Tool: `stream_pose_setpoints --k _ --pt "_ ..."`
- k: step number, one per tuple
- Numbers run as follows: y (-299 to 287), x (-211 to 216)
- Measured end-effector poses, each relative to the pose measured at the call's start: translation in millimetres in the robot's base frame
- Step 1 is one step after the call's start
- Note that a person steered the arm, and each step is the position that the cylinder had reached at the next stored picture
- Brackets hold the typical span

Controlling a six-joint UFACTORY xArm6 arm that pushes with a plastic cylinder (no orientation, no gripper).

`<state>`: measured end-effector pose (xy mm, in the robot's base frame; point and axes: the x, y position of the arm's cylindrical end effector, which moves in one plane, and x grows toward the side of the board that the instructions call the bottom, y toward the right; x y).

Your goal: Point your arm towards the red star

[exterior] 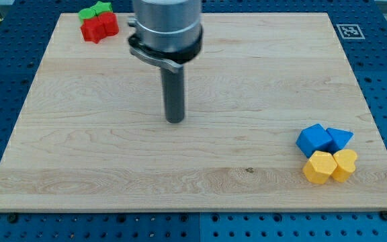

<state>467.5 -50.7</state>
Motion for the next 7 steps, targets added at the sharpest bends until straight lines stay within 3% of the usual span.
stream_pose_setpoints --k 4,7 --pt "-195 -114" --pt "-230 -137"
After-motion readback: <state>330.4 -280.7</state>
